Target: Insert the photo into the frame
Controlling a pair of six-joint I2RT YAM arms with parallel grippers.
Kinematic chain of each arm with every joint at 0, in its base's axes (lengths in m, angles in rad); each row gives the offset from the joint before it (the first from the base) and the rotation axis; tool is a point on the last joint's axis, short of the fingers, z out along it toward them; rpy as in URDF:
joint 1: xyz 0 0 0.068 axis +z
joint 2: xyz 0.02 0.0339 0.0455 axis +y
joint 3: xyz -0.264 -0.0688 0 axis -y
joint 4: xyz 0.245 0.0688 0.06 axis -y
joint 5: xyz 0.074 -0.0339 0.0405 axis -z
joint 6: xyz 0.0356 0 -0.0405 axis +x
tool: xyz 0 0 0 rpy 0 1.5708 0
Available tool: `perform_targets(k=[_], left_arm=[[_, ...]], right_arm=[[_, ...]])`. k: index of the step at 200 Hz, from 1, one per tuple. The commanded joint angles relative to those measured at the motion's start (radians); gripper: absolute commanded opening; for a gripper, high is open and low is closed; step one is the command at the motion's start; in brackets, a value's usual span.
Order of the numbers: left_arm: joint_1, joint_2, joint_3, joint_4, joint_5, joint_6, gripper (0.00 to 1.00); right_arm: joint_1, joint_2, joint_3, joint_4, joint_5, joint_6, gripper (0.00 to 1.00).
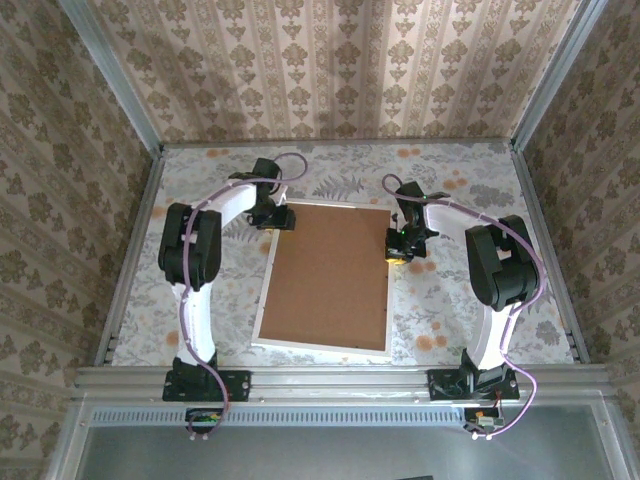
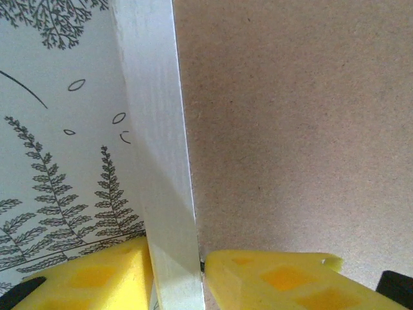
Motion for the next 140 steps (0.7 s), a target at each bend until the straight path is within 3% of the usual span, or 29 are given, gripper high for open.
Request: perform_targets(k=[1,49,89,117,140], left_arm=[[-0.086,0.071,0.014,-0.066,0.069,0.039,0.52],[-0.09,0.115,0.046,-0.137,-0.026,0.067,0.51],[-0.156,0.149,0.12,-0.21,-0.119,0.083,0.51],[-0.127,0.052,0.08,-0.142,-0.127,0.04,0.51],[-0.063,-0.063,0.002,-0.056,-0.071,-0.008,0.52]], right_arm=[[0.038,0.058,-0.001,0.04,-0.017,-0.013,0.13],[0.039,0.056,0.002,0.04,-0.018,-0.011,0.13],[0.039,0.058,0.007,0.033,-0.013,-0.014,0.13],[0.036,0.049,-0.001,0.02,0.022,-0.019,0.13],[0.028,0.044,-0.014,0.021,0.034,-0.013,0.12]])
